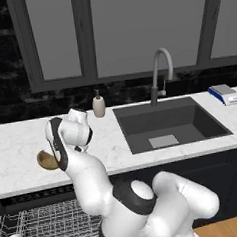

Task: Pick up the cup and bowl from the counter, place them in the dishwasher, and close the dishwasher door.

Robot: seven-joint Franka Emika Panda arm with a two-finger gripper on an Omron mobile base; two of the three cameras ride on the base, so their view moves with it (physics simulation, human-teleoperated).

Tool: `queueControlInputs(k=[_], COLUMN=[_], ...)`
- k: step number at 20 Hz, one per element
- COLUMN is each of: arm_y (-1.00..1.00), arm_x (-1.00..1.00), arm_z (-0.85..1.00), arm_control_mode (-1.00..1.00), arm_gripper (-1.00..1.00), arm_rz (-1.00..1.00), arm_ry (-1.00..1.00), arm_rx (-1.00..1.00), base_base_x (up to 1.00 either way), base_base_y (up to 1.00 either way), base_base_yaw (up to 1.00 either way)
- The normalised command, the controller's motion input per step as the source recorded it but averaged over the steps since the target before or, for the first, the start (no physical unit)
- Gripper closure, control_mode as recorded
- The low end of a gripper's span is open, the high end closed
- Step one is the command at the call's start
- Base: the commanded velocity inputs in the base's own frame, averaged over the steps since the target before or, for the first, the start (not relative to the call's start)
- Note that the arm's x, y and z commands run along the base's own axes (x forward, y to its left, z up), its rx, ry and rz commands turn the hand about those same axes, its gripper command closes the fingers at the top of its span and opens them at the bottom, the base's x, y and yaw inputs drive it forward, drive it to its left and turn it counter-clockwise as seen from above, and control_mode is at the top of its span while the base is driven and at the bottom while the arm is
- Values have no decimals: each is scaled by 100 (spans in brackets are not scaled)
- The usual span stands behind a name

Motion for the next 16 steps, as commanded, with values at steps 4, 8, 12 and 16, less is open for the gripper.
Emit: queueControlInputs(k=[4,8,12,16], arm_y=[-17,0,0,0], arm_x=[-96,-90,-87,-72], arm_z=[20,20,16,14], arm_control_mode=[-100,-100,-100,-100], arm_gripper=[100,100,100,100], arm_rz=[0,0,0,-2], arm_ry=[-4,0,-3,0], arm_rx=[0,-1,-2,-6], base_base_x=[0,0,0,0], base_base_y=[0,0,0,0], base_base_yaw=[0,0,0,0])
